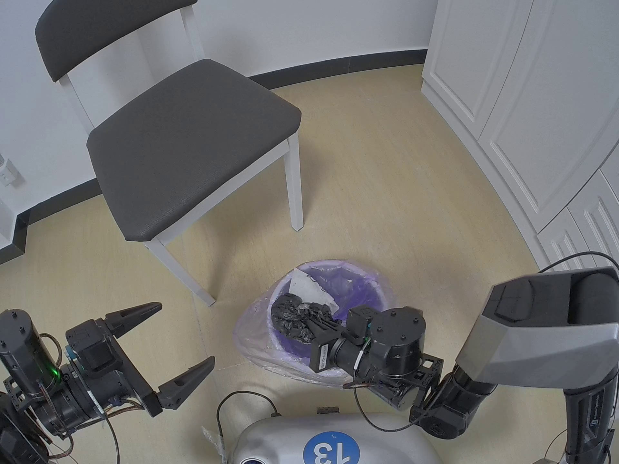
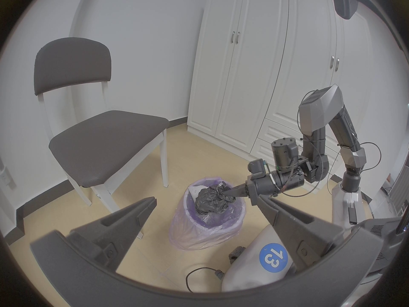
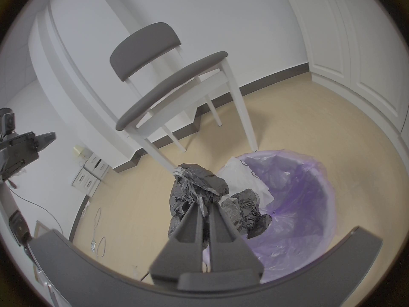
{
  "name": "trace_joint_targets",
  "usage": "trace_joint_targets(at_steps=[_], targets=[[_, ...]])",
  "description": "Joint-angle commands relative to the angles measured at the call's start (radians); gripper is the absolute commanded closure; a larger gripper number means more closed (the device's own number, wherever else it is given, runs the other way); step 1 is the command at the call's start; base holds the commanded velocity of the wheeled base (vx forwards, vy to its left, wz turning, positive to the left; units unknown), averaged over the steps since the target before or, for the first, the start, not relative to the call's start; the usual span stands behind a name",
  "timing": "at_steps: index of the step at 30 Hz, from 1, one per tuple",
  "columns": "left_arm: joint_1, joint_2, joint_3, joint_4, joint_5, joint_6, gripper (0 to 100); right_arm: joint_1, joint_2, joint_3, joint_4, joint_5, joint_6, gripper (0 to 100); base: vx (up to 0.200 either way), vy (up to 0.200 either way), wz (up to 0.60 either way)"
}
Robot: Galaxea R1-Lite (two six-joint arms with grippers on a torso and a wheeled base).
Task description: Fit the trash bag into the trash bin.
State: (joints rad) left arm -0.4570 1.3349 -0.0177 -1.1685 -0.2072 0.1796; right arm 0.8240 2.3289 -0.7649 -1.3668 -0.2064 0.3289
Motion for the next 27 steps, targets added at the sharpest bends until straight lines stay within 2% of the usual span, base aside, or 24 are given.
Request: trace_joint_targets(at_steps=[1,5,13,17,21,27], targets=[[0.0,0.007,0.018,0.001,0.0,0.0,0,-0.039,0.03,-0.011,0.011,0.001,-0.022,100,0.0,0.0,0.0],[0.0,0.009,0.018,0.009,0.0,0.0,0,-0.051,0.035,-0.016,0.11,-0.001,-0.045,100,0.0,0.0,0.0],[0.0,0.012,0.018,0.012,0.0,0.001,0,-0.051,-0.003,-0.007,0.064,-0.007,-0.05,100,0.0,0.0,0.0],[-0.002,0.012,0.018,0.012,0.0,0.001,0,-0.043,-0.069,0.039,0.089,-0.007,-0.064,100,0.0,0.0,0.0],[0.0,0.012,0.018,0.01,0.0,0.001,0,-0.042,-0.109,0.085,0.17,-0.005,-0.102,100,0.0,0.0,0.0],[-0.003,0.01,0.018,0.01,0.0,0.001,0,-0.042,-0.091,0.079,0.242,0.001,-0.103,100,0.0,0.0,0.0]])
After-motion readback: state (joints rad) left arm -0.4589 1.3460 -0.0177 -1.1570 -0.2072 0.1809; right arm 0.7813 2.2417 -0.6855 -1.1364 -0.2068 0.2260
